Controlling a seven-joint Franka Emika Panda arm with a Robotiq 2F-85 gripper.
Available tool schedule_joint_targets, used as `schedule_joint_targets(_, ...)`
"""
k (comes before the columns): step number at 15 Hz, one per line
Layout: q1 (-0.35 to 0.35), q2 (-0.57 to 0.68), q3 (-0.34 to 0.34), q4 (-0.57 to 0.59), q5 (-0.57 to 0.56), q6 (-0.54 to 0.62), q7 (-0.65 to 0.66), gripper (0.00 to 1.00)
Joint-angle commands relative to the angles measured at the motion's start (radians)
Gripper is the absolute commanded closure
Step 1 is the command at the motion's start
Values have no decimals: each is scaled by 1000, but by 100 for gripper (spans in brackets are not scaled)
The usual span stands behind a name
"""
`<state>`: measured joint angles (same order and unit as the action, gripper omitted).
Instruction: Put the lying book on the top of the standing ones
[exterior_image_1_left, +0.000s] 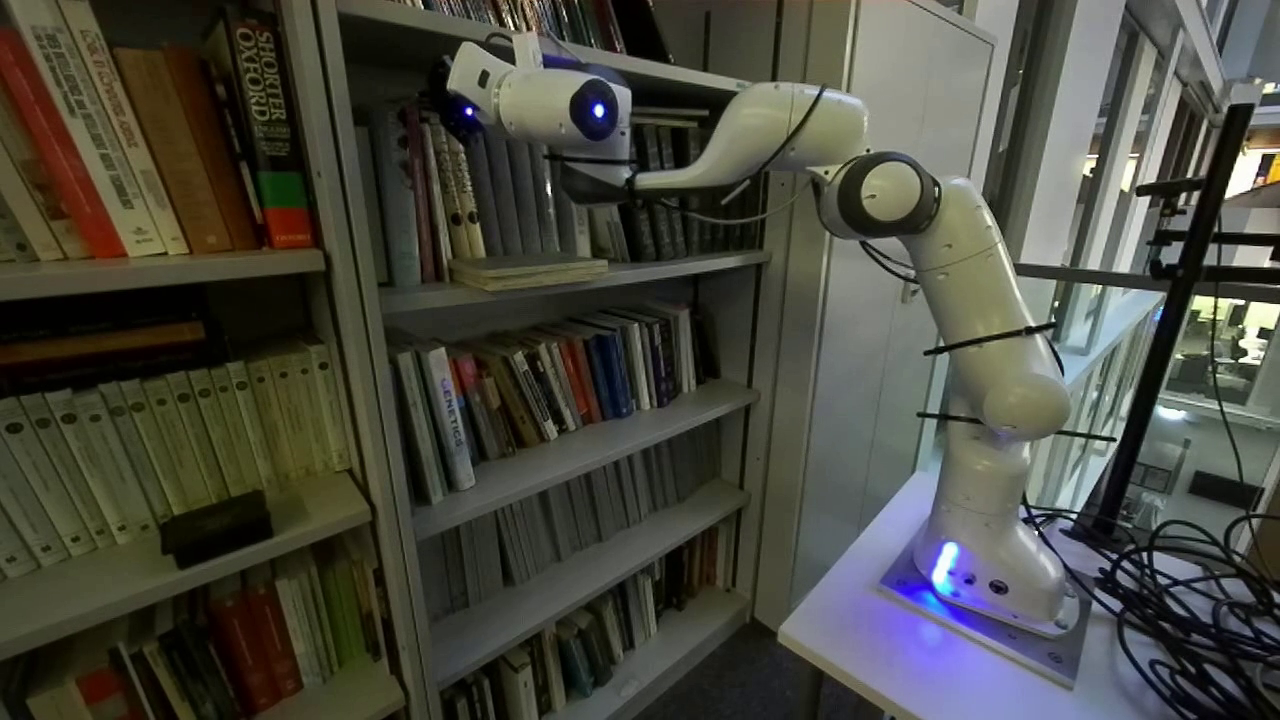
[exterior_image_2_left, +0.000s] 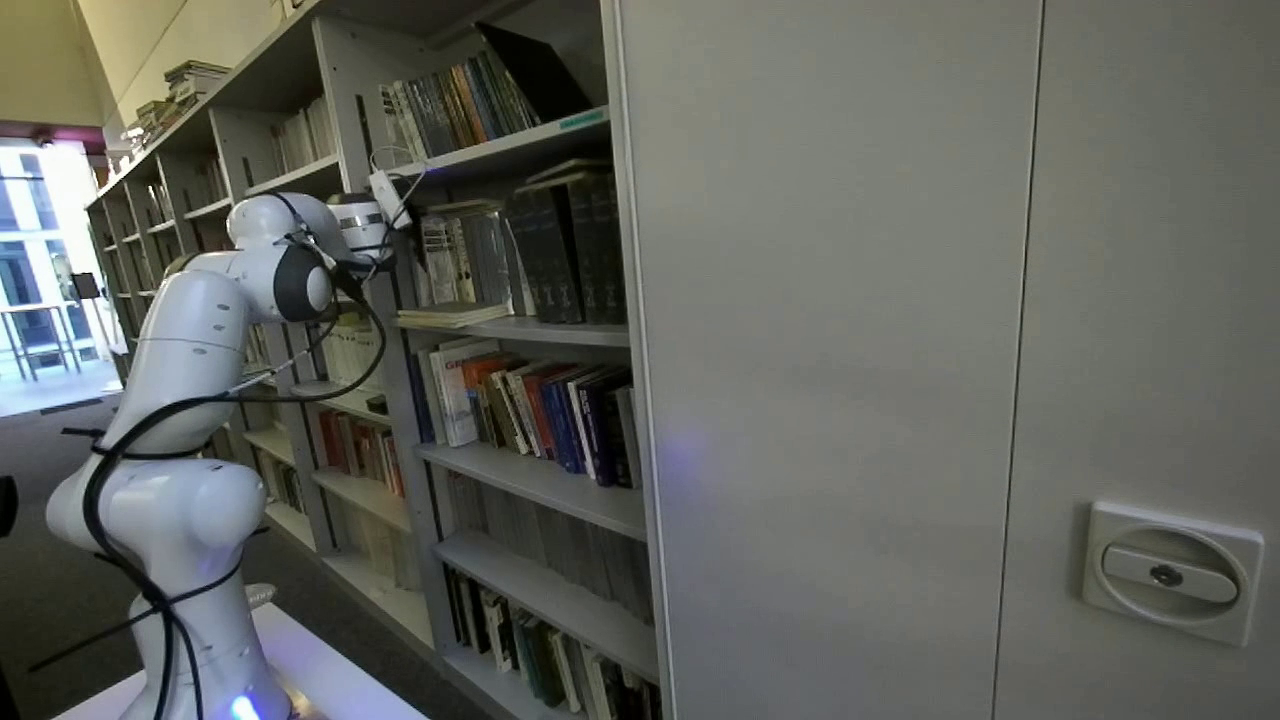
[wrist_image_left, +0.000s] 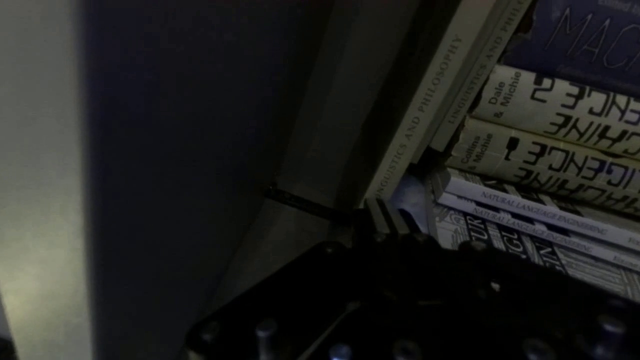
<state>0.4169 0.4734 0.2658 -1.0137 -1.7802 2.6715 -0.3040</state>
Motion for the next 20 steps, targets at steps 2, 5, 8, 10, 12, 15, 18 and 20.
schedule_joint_targets(2, -7, 39, 2, 73, 53, -28, -82, 100)
schedule_joint_targets(5, 11, 18, -55, 49, 96, -34, -74, 100)
schedule_joint_targets(8, 3, 13, -79, 43, 142, -41, -80, 100)
schedule_joint_targets(10, -2, 6, -96, 38, 165, -44, -74, 100)
schedule_joint_targets(12, -19, -8, -86, 22, 157, -57, -57, 100)
schedule_joint_targets(15, -28, -17, -86, 13, 158, -72, -49, 100)
schedule_joint_targets(18, -29, -20, -86, 7, 155, -71, -45, 100)
schedule_joint_targets(20, -29, -25, -86, 0, 154, -68, -43, 100)
